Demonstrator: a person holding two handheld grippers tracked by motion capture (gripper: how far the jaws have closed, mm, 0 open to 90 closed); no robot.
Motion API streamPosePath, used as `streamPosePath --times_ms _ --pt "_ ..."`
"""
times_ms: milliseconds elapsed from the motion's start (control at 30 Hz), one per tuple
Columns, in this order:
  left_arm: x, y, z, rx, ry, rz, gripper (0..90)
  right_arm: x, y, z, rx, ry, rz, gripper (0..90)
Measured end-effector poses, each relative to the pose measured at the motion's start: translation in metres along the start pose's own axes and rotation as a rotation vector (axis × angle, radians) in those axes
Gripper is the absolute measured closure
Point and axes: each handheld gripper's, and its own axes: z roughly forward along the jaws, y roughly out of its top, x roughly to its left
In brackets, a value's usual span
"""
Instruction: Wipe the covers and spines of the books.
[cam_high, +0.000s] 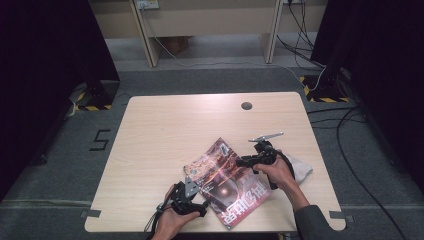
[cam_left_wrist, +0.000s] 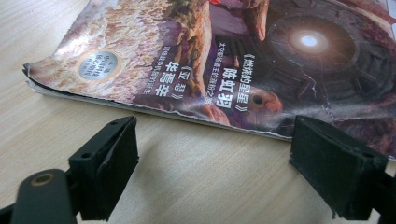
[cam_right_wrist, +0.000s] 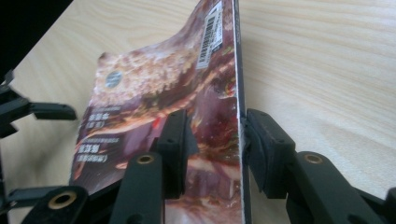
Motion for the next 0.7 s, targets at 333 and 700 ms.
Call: streamPosePath --times_ms 333,700 --pt "-0.001 -0.001 -0.001 -0.003 0.005 -0.002 13.7 0.012 0.003 -0.005 0.040 0.010 -0.096 66.4" --pt "-0.002 -0.002 -0.001 -0.012 0.011 -0.001 14.3 0.025 0.004 -0.010 0.085 -0.009 -0.175 69.1"
